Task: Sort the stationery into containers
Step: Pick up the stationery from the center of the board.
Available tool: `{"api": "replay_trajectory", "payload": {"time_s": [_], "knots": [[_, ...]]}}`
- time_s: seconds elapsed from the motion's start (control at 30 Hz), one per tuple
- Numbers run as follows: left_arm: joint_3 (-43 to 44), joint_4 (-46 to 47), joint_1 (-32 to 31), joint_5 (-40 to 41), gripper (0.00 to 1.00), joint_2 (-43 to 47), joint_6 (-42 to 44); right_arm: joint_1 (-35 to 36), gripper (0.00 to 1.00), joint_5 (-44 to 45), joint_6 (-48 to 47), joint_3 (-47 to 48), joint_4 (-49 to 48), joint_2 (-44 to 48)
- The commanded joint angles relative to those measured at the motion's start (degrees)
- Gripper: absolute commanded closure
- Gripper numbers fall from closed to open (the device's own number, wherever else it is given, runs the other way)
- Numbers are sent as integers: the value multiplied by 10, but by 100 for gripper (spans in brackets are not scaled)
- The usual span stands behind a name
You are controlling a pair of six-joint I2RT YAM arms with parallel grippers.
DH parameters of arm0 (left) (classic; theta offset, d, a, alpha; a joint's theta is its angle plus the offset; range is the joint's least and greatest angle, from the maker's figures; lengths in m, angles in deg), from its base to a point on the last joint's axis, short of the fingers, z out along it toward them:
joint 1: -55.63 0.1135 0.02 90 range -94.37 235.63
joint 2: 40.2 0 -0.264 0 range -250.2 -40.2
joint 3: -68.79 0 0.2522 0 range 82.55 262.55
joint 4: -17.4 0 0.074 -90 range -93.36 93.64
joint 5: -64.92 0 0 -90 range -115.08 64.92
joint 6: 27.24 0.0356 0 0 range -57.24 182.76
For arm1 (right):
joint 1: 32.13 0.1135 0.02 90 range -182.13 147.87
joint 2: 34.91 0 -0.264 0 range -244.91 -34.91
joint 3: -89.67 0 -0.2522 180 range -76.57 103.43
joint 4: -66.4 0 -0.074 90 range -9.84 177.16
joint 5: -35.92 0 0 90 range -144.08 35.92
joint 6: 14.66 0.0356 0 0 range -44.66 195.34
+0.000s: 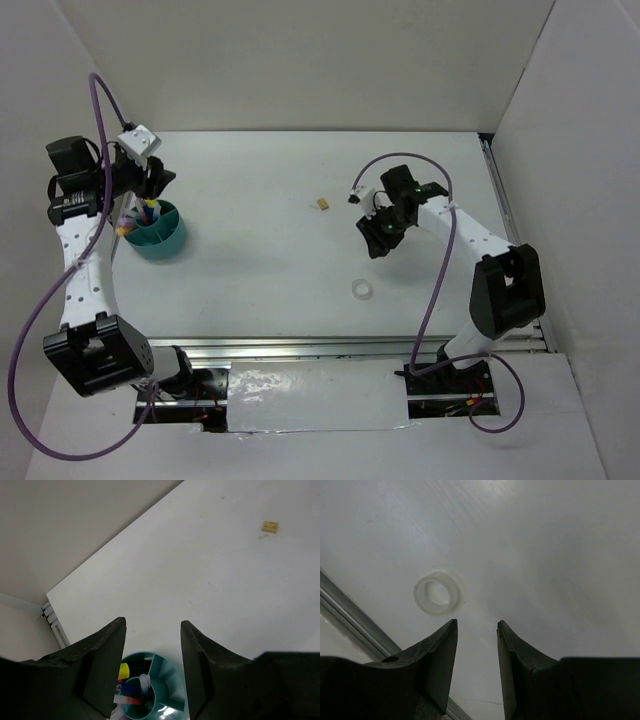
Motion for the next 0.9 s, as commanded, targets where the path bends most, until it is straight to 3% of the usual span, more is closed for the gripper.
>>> {"api": "replay_trajectory", "payload": {"time_s": [0.0,0.13,0.3,0.87], "knots": [[-33,-47,1,6,40,39,38,30,56,-6,-29,23,54,-22],[-73,-62,5,16,40,100,39,64,55,-9,-35,32,77,-59],[-129,-52,5,50,35,156,29,86,46,-3,-27,17,65,-83],[-175,-81,7,48,34,230,45,116,48,54,-9,0,18,-164]]}}
